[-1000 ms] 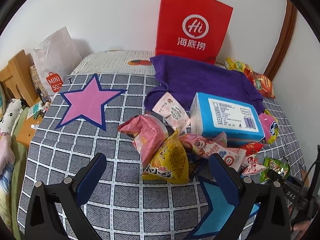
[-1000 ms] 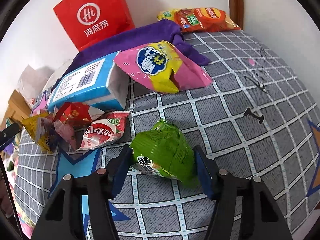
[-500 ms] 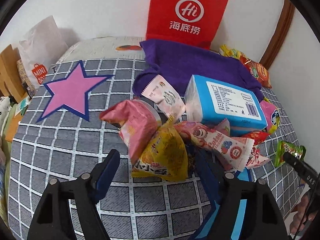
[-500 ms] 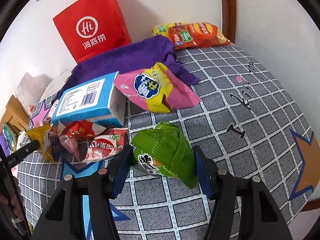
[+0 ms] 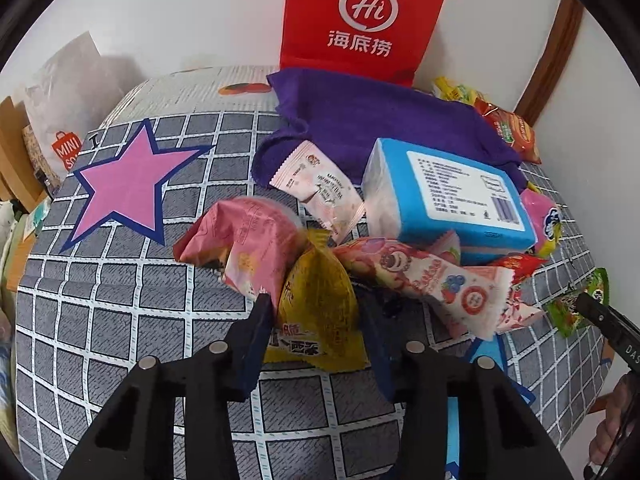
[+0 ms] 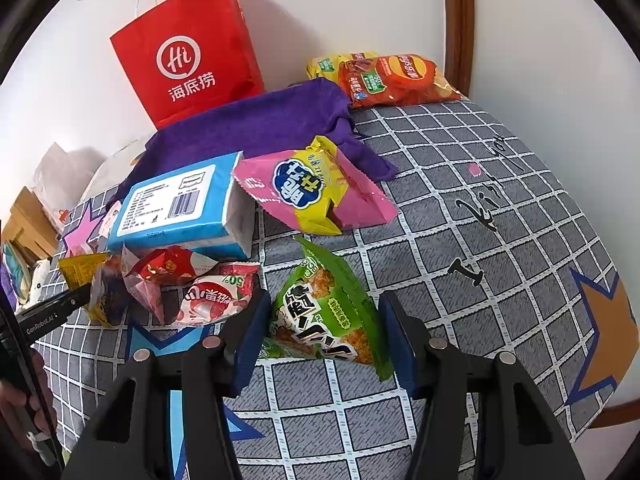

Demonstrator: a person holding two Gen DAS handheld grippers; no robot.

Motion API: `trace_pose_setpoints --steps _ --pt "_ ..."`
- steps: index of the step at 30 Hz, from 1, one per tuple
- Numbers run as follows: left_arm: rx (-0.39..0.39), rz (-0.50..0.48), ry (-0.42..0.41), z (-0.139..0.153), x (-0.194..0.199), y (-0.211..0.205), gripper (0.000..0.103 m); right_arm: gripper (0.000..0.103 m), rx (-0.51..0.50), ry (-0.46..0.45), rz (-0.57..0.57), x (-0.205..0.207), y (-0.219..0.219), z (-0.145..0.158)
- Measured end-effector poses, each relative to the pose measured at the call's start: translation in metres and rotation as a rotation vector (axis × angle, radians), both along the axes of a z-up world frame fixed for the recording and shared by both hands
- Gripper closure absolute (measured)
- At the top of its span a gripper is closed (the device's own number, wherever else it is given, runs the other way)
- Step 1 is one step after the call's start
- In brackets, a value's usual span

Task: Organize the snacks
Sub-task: 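Carry the green pouch and yellow packet over the purple cloth with both tools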

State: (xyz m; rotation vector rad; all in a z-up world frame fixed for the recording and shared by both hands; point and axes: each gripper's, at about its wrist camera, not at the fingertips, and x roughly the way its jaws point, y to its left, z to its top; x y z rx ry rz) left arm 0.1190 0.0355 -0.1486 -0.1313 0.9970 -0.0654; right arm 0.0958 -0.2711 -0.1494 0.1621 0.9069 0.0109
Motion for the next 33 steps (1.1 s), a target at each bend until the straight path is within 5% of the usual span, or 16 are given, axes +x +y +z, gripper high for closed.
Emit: trace_pose_setpoints --steps 21,33 --pt "-0.013 -0.024 -0.159 0.08 -0.028 0.008 0.067 0.048 -0.003 -0.128 0.049 -0.018 0.021 0.062" --pt "-0.016 -0.032 -0.21 0.114 -0.008 0.006 0.067 0.048 -0.01 -0.199 0.071 -0.008 0.031 0.1"
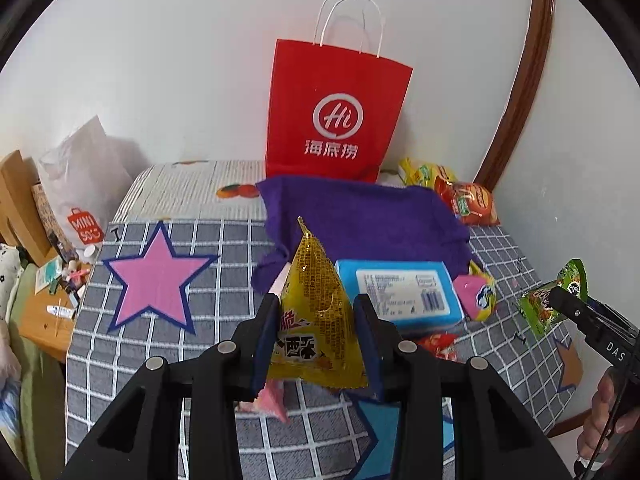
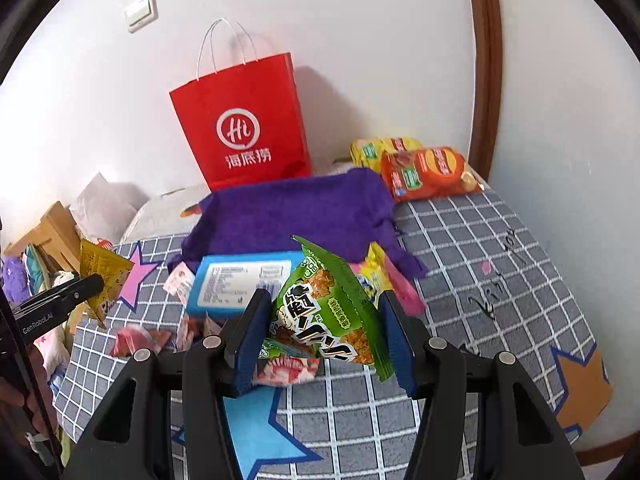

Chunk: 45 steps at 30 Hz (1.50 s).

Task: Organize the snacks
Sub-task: 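Carry the green pouch and yellow packet over the purple cloth with both tools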

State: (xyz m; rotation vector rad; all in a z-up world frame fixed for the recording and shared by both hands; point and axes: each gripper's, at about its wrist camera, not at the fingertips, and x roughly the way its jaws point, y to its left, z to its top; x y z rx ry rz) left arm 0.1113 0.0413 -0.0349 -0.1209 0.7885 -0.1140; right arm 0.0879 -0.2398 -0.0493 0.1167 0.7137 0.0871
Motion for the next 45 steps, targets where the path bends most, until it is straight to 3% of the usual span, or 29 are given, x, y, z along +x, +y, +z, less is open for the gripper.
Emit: trace_pose_setpoints --steps 10,20,45 --pt "0.004 -0.018 -0.027 0.018 0.042 -0.005 0.067 0.048 -0.002 -0.023 -0.003 0.039 0.0 0.022" --pt "-0.002 -0.012 -0.017 0.015 0.082 -0.005 0.066 0.048 0.003 -0.021 0.019 0.085 0.001 0.03" --pt "0.016 -0.017 0.076 -0.033 0.183 -0.014 0.066 0.048 -0.009 0.062 0.033 0.192 0.002 -0.014"
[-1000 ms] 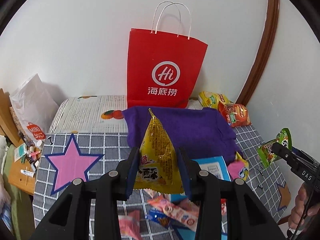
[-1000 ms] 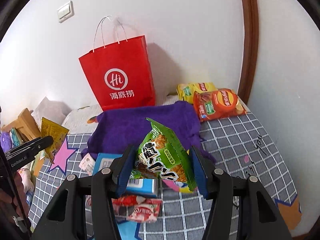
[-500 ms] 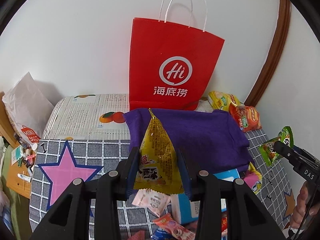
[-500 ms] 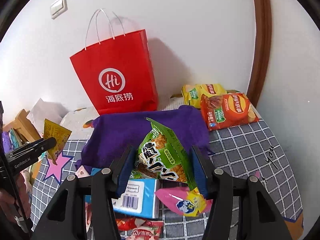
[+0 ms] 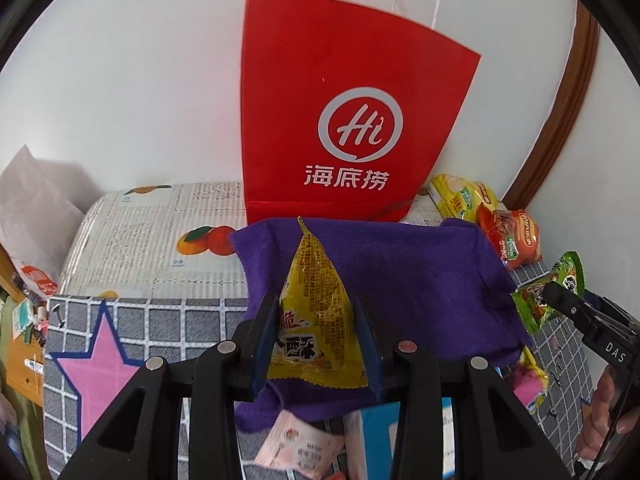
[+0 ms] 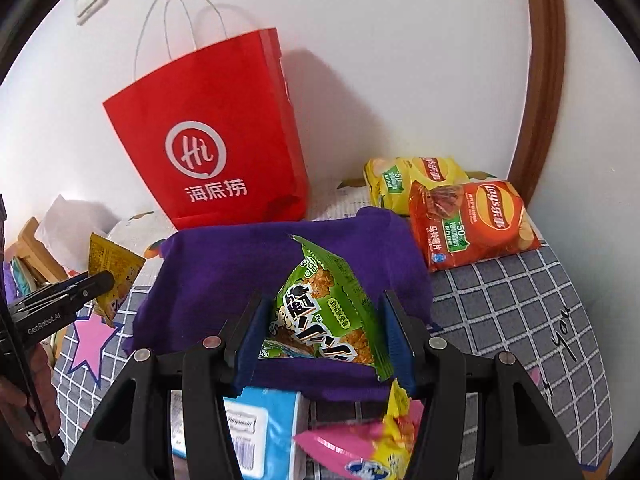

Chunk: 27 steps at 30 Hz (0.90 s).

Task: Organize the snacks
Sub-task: 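Carry the green pouch and yellow packet over the purple cloth with both tools, then open both tools to drop the packets onto the purple cloth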

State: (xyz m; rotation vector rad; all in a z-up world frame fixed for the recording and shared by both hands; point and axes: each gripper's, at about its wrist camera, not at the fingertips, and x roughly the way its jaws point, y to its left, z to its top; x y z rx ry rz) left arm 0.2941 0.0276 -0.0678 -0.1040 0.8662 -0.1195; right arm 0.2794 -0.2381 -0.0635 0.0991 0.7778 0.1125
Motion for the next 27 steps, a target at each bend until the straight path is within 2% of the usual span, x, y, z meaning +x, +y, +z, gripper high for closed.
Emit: trace_pose_setpoints --steps 16,27 --pt "0.025 -0.017 0.056 -0.037 0.068 -0.021 0.066 0.048 0.029 0.077 0.0 0.081 -0.001 -0.039" --pt "0.03 -0.006 0.108 -0.058 0.092 -0.025 0.066 0.048 0.03 0.157 -0.006 0.107 0.001 -0.063"
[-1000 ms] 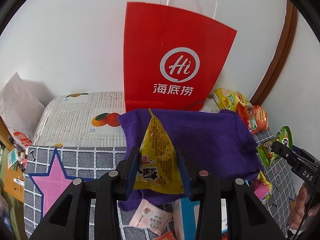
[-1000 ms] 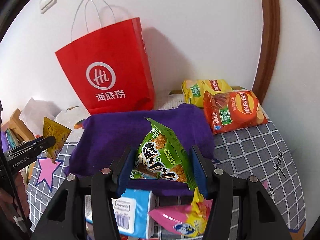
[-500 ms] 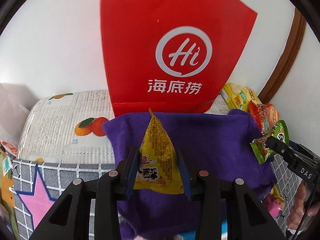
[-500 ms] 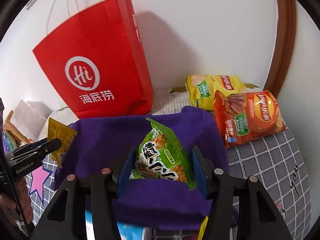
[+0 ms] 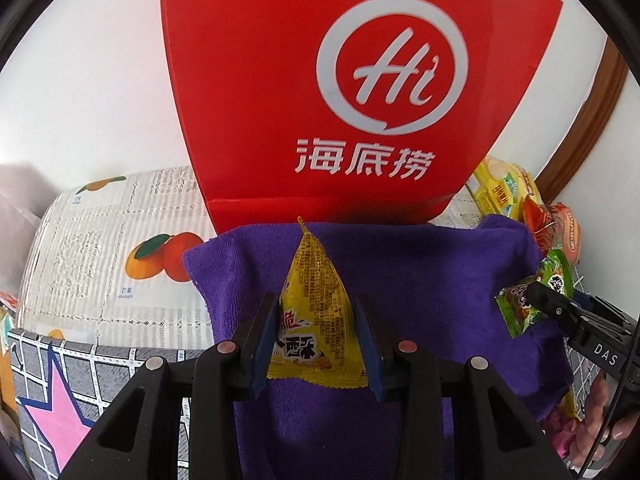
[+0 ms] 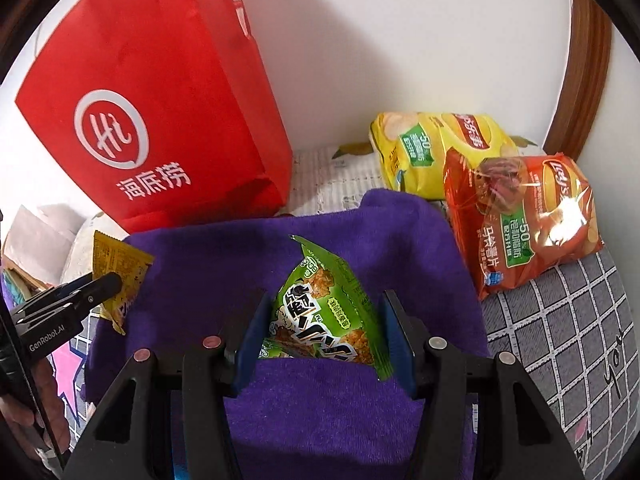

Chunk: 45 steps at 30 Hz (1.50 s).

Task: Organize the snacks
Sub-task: 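Open both tools to drop the packets onto the purple cloth, then grasp the pink-yellow chip bag with the right tool while the left tool grasps the pink wrapper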

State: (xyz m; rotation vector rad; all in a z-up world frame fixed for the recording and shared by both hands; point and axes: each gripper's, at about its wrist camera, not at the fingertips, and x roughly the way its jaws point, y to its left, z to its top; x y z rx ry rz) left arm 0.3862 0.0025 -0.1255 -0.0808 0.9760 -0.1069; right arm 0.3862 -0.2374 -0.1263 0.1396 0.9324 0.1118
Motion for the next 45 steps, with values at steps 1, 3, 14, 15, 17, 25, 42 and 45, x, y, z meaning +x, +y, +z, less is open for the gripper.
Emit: trace_pose_setpoints --steps 1,3,14,15,17,25,42,45 --pt "0.002 -0.002 0.005 -0.002 0.001 -0.001 0.066 0.048 -0.001 0.006 -0.001 0.002 0.0 -0.001" --pt "0.003 -0.003 0.009 -0.004 0.002 -0.001 0.066 0.048 0.0 0.017 -0.005 0.004 -0.001 -0.004" --pt "0.007 -0.004 0.027 -0.015 0.006 -0.007 0.066 0.048 -0.012 0.047 0.004 0.013 0.0 -0.009" --pt "0.006 -0.003 0.026 -0.015 0.007 -0.008 0.065 0.048 -0.012 0.049 0.004 0.013 0.0 -0.009" --pt "0.004 -0.003 0.029 -0.016 0.007 -0.008 0.065 0.048 -0.014 0.053 0.007 0.014 0.0 -0.01" --pt "-0.024 -0.006 0.049 -0.015 0.005 -0.009 0.054 0.037 -0.035 0.078 0.03 0.011 0.002 -0.012" --pt "0.007 0.037 -0.065 0.05 -0.072 0.014 0.041 0.023 -0.111 -0.112 -0.01 -0.078 -0.003 0.053" --pt "0.011 0.046 -0.082 0.058 -0.095 0.019 0.041 0.023 -0.118 -0.133 -0.031 -0.1 -0.016 0.062"
